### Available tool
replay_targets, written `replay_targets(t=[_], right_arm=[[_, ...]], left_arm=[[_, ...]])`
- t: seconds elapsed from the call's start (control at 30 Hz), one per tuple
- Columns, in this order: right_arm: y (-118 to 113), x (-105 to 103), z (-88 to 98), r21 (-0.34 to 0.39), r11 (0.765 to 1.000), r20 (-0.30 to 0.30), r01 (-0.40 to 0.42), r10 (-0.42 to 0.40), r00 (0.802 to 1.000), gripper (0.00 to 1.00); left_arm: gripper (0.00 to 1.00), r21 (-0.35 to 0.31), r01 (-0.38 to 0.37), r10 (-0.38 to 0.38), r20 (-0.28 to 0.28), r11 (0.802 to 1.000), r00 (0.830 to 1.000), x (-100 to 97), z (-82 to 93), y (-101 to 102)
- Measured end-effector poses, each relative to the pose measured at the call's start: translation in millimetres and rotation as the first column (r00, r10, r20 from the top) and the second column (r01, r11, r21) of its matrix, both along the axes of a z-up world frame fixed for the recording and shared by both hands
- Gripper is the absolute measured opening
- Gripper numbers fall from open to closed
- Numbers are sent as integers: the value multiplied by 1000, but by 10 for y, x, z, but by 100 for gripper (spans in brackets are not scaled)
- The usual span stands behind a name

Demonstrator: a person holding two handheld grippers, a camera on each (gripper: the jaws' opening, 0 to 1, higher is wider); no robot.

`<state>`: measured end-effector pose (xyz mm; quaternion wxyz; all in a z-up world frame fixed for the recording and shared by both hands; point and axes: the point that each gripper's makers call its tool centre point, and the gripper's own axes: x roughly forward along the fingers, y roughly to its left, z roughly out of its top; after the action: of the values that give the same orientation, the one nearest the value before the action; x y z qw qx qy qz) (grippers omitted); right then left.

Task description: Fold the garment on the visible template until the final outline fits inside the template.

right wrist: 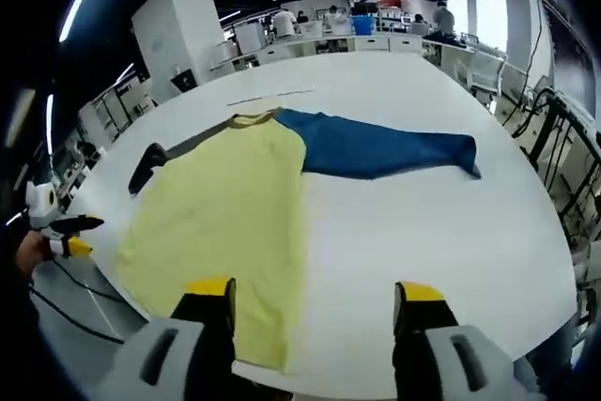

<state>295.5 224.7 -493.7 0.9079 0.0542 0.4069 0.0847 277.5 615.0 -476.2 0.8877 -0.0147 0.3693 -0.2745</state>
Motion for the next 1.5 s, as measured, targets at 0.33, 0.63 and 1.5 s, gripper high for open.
replay_targets(t=[0.33,0.63,1.5], right_arm=[[-383,418,119,18,997,97,69,-70,993,71],[-660,904,155,89,987,162,135,-148,975,70],[-1244,1662,-294,26,967,123,255,-256,959,46]], left_arm=[[99,1,22,-22,86,1000,996,96,107,-71],[99,20,26,-28,109,999,994,150,132,-51],[96,12,-38,34,222,999,974,338,359,63]])
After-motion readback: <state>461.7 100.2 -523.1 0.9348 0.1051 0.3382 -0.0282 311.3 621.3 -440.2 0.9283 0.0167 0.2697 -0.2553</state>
